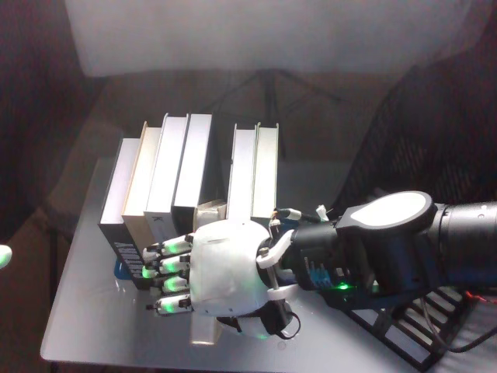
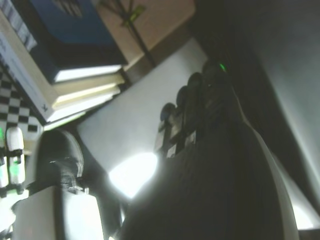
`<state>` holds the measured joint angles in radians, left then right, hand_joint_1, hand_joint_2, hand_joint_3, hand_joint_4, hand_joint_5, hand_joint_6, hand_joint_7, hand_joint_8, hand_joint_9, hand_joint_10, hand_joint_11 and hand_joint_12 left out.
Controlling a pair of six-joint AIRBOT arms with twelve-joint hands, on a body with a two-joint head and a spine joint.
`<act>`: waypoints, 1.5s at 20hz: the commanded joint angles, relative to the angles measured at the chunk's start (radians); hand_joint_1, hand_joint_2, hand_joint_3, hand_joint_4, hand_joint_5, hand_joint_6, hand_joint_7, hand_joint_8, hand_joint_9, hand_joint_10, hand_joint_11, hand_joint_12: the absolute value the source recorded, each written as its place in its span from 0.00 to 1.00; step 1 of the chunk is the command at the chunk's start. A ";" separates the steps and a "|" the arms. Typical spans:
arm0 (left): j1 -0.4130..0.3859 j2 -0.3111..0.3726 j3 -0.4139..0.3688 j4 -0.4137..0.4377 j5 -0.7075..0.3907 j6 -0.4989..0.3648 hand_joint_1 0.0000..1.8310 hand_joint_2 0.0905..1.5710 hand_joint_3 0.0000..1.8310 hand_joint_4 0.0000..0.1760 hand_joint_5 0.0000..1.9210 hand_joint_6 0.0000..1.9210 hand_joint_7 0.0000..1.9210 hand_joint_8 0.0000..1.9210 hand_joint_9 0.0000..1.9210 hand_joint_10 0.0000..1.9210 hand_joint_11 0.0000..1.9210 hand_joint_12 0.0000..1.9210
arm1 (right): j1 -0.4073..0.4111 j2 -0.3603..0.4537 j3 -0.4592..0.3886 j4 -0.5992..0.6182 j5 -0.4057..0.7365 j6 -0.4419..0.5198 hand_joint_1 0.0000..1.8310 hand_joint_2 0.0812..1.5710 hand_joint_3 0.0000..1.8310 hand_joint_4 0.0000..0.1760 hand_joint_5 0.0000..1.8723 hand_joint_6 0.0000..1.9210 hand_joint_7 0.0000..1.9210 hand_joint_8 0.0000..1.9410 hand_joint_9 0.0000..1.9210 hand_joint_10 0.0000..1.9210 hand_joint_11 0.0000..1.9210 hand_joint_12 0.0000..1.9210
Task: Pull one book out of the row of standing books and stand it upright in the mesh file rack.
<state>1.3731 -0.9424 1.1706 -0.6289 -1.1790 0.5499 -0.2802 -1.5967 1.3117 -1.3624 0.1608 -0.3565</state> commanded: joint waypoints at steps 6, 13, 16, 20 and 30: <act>-0.001 0.013 -0.001 -0.022 -0.133 -0.005 0.33 0.68 0.00 0.25 0.01 0.00 0.00 0.00 0.00 0.00 0.00 0.00 | -0.002 0.004 -0.017 0.002 0.044 -0.005 0.00 1.00 0.09 0.00 0.00 0.37 0.08 0.04 0.00 0.07 0.00 0.00; 0.004 0.015 -0.006 -0.027 -0.136 -0.002 0.31 0.65 0.00 0.24 0.00 0.00 0.00 0.00 0.00 0.00 0.00 0.00 | -0.002 0.004 -0.039 -0.018 0.051 -0.005 0.00 1.00 0.09 0.00 0.00 0.37 0.08 0.03 0.00 0.07 0.00 0.00; 0.004 0.015 -0.006 -0.027 -0.137 -0.004 0.31 0.66 0.00 0.20 0.00 0.00 0.00 0.00 0.00 0.00 0.00 0.00 | -0.002 0.004 -0.019 -0.018 0.029 -0.005 0.00 1.00 0.09 0.00 0.00 0.37 0.08 0.03 0.00 0.07 0.00 0.00; 0.003 0.013 -0.005 -0.027 -0.139 -0.006 0.45 0.71 0.00 0.08 0.03 0.01 0.00 0.00 0.00 0.00 0.00 0.00 | -0.015 -0.014 0.021 -0.018 -0.016 -0.005 0.00 1.00 0.09 0.00 0.00 0.37 0.08 0.03 0.00 0.07 0.00 0.00; 0.004 0.007 -0.001 -0.027 -0.141 -0.010 0.43 0.70 0.00 0.18 0.01 0.00 0.00 0.00 0.00 0.00 0.00 0.00 | -0.031 -0.046 0.061 -0.004 -0.028 -0.005 0.00 1.00 0.09 0.00 0.00 0.37 0.08 0.03 0.00 0.07 0.00 0.00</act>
<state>1.3743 -0.9382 1.1603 -0.6365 -1.2041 0.5449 -0.3035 -1.6470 1.3727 -1.3808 0.1108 -0.3641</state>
